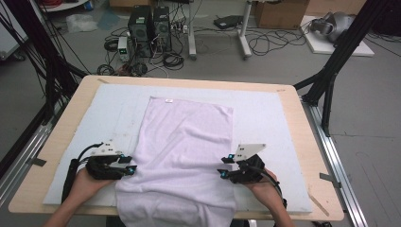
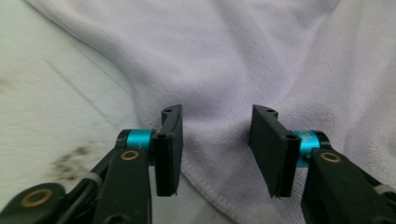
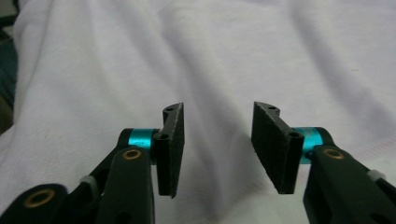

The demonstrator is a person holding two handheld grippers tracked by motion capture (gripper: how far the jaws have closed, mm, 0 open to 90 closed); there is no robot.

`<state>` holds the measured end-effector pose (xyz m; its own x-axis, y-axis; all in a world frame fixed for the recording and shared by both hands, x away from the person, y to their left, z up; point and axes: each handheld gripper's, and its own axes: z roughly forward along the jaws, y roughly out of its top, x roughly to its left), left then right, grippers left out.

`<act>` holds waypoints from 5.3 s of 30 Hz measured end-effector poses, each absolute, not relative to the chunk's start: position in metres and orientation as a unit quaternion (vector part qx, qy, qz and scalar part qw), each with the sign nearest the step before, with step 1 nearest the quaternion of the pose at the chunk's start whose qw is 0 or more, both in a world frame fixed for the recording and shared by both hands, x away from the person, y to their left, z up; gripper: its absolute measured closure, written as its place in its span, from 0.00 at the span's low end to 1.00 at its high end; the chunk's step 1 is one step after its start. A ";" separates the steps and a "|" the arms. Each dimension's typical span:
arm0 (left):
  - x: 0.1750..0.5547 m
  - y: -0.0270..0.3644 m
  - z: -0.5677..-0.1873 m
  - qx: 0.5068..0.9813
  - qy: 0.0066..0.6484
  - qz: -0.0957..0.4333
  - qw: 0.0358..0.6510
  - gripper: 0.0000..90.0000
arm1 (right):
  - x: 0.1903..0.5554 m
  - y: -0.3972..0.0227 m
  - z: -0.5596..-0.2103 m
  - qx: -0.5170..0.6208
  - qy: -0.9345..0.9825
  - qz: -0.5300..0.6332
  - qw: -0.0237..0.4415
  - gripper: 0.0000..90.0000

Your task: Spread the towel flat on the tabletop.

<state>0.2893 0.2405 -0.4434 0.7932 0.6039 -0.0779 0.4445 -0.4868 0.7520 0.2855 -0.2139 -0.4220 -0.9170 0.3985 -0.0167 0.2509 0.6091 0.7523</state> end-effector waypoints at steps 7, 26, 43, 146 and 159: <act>0.294 0.236 -0.440 0.863 0.298 0.120 0.390 0.97 | 0.299 -0.206 -0.432 0.178 0.917 0.342 0.105 0.92; 0.300 0.243 -0.419 0.825 0.329 0.174 0.425 0.74 | 0.310 -0.224 -0.416 0.239 0.881 0.384 0.140 0.69; 0.252 0.218 -0.439 0.875 0.228 0.080 0.420 0.62 | 0.251 -0.195 -0.432 0.134 0.906 0.399 0.045 0.66; 0.232 0.207 -0.444 0.881 0.238 0.096 0.398 0.70 | 0.244 -0.211 -0.437 0.148 0.908 0.388 0.046 0.76; 0.189 0.213 -0.431 0.890 0.191 0.063 0.410 0.98 | 0.204 -0.207 -0.434 0.102 0.911 0.399 -0.015 0.98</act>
<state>0.1889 0.2127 -0.4307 0.9195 0.3907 -0.0443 0.2872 -0.5905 0.7542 0.2039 -0.2066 -0.4342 -0.9786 0.1743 0.1095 0.1987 0.6612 0.7234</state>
